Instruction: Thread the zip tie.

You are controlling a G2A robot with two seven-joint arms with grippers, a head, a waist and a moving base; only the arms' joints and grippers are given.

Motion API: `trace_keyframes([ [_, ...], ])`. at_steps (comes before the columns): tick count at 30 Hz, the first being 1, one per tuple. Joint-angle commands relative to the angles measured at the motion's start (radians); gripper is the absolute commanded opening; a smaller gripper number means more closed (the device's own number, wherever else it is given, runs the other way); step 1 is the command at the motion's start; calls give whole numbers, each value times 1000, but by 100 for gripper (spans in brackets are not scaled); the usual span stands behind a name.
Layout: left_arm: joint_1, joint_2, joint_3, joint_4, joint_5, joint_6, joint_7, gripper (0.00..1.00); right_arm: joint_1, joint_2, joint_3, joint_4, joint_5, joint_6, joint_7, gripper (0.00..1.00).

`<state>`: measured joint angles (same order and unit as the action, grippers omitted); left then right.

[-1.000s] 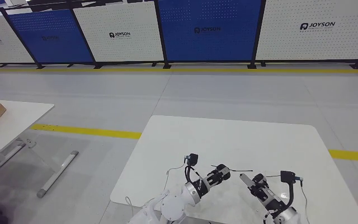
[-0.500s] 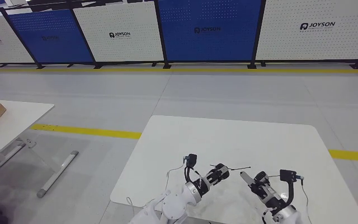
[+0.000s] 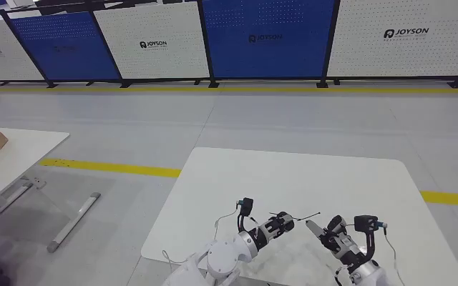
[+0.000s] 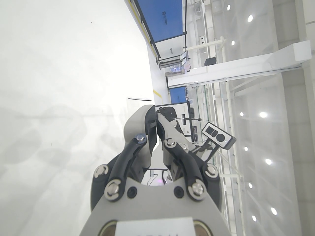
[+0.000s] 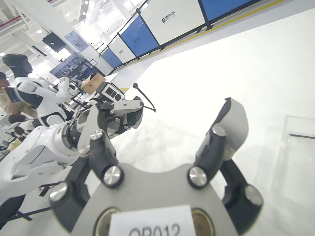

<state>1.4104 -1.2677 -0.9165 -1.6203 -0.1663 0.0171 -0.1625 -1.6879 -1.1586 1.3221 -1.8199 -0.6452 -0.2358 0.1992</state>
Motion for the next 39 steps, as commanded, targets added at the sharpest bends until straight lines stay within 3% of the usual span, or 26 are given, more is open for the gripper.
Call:
trace_keyframes([
  [1, -1, -2, 0, -3, -16, 10, 6, 0, 12, -1, -18, 9, -19, -10, 4, 100],
  [5, 2, -3, 0, -8, -34, 6, 14, 0, 53, 0, -22, 34, -36, -52, 34, 100],
  [17, 3, -5, 5, -9, -31, 9, 19, 0, 66, -1, -26, 43, -35, -40, 46, 100],
  [18, 2, -5, 6, -8, -31, 9, 20, 0, 68, -1, -25, 46, -32, -41, 48, 87],
  [20, 1, -6, 8, -9, -31, 9, 23, 0, 72, -1, -24, 54, -19, -43, 50, 2],
  [39, -10, -13, 11, 3, -60, 10, 41, 0, 83, 0, -32, 57, -52, -75, 46, 0],
])
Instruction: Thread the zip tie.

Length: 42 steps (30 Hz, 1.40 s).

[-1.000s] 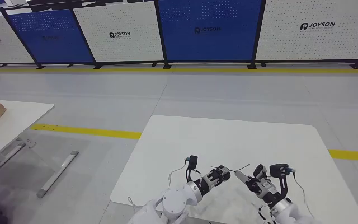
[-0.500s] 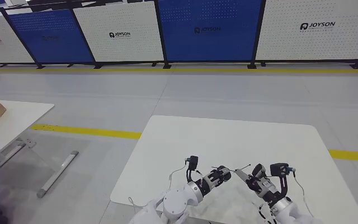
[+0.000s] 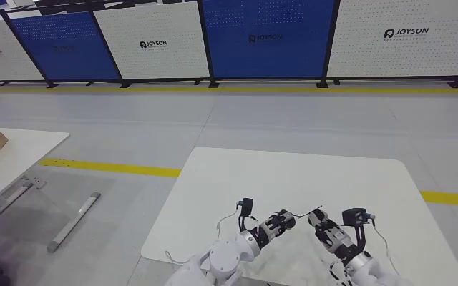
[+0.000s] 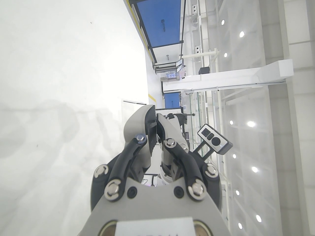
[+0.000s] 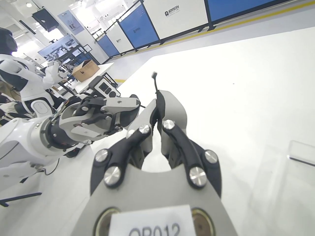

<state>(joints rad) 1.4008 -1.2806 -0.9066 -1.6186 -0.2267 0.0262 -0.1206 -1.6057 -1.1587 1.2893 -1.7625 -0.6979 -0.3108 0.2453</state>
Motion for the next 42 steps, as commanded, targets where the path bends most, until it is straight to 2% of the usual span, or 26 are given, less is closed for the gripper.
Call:
trace_keyframes([
  [1, -1, -1, 2, 3, 1, 1, -2, 0, 1, 0, 1, 0, 1, -1, 0, 0],
  [9, -2, -2, 6, 10, 5, -8, -4, 0, 5, 0, -2, -2, -6, -3, 5, 0],
  [13, 0, -1, 8, 11, 14, -34, -16, 0, 9, 1, -11, 1, -22, -6, 19, 0],
  [23, 4, -3, 10, 11, 26, -38, 5, 0, 9, 2, -5, 10, 2, -23, 23, 0],
  [25, 4, -4, 10, 11, 28, -37, 8, 0, 8, 3, -1, 12, 8, -28, 26, 24],
  [27, 4, -4, 12, 12, 31, -36, 11, 0, 8, 4, 1, 13, 8, -29, 29, 33],
  [30, 2, -5, 16, 15, 36, -36, 11, 0, 8, 4, 1, 14, 6, -29, 27, 38],
  [36, 0, -7, 19, 18, 38, -34, 18, 0, 9, 3, 0, 22, 9, -23, 21, 30],
  [40, 0, -8, 20, 20, 40, -35, 22, 0, 11, 3, -1, 24, 11, -23, 17, 16],
  [42, 0, -9, 19, 20, 41, -35, 23, 0, 12, 3, -1, 25, 10, -23, 15, 13],
])
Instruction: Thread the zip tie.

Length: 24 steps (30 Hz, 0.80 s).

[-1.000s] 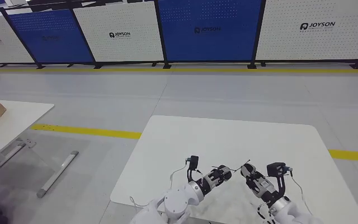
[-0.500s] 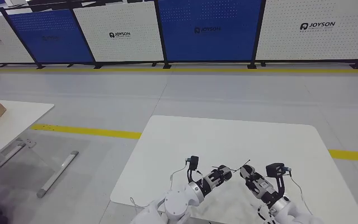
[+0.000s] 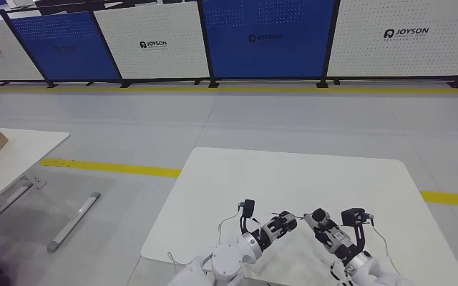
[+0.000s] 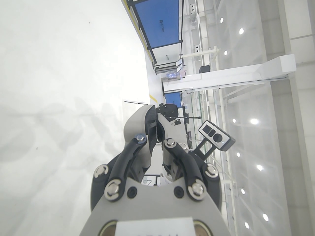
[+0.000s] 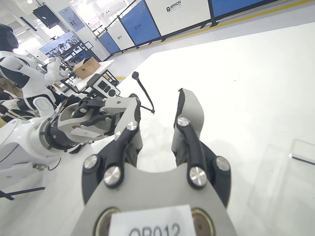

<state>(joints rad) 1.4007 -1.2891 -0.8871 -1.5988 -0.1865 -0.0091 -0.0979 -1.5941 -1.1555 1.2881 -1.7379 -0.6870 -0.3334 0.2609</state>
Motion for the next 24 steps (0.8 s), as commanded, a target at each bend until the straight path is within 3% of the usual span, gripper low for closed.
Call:
trace_keyframes([
  [1, 0, 0, 0, 1, 1, 0, 0, 0, 0, 0, 1, 0, -1, -1, -2, 13],
  [8, 2, -1, 2, 2, 7, 0, -5, 0, -2, 1, 4, -5, -1, 0, -5, 19],
  [10, 2, -1, 2, 2, 8, 0, -5, 0, -3, 1, 4, -5, -1, 0, -5, 15],
  [11, 2, -1, 2, 2, 9, 0, -6, 0, -3, 1, 5, -6, -1, 1, -6, 3],
  [12, 3, -1, 2, 1, 9, 0, -6, 0, -3, 1, 4, -6, -2, 1, -6, 0],
  [24, 15, 0, 3, -23, 26, -1, -9, 0, -6, 1, -10, -18, -31, 5, -8, 0],
])
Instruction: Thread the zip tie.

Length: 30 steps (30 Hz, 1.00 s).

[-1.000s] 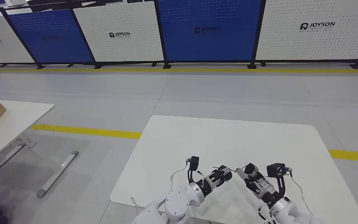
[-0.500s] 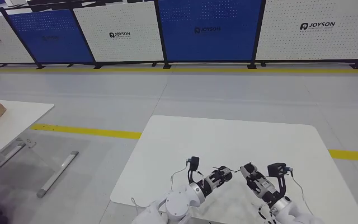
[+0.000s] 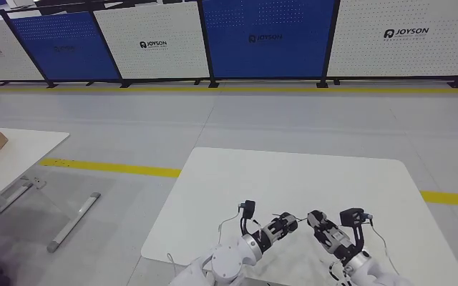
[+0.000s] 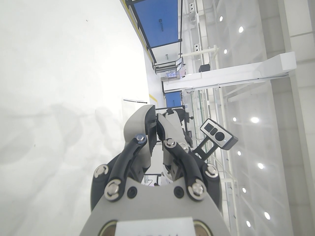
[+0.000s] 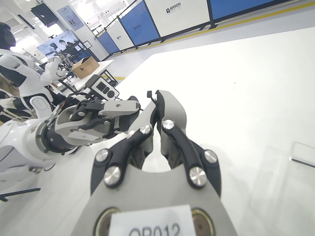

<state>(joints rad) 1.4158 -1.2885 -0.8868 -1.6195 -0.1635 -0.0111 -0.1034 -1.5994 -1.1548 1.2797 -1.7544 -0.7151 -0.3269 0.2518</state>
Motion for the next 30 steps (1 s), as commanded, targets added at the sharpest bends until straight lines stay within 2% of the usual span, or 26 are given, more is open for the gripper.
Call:
trace_keyframes([
  [1, 0, 0, 5, -4, 7, 2, -4, 0, -1, 0, -2, -2, -6, -1, 2, 0],
  [13, 2, -1, 9, -16, 18, 0, -7, 0, -2, 1, -1, -1, 15, -13, 10, 0],
  [14, 1, -1, 9, -16, 17, 2, -5, 0, -2, 2, 1, -2, 21, -13, 13, 29],
  [15, 0, -2, 8, -15, 16, 4, -3, 0, -2, 3, 5, -3, 26, -13, 17, 37],
  [17, -2, -2, 9, -13, 16, 5, -1, 0, -3, 5, 8, -4, 31, -13, 16, 45],
  [23, -12, -6, 14, 0, 15, 12, 12, 0, -4, 11, 7, -4, 30, -13, 11, 43],
  [28, -18, -9, 18, 7, 14, 16, 16, 0, -7, 17, 7, -3, 31, -13, -8, 29],
  [30, -19, -10, 18, 8, 13, 16, 19, 0, -8, 20, 6, -2, 32, -13, -14, 27],
])
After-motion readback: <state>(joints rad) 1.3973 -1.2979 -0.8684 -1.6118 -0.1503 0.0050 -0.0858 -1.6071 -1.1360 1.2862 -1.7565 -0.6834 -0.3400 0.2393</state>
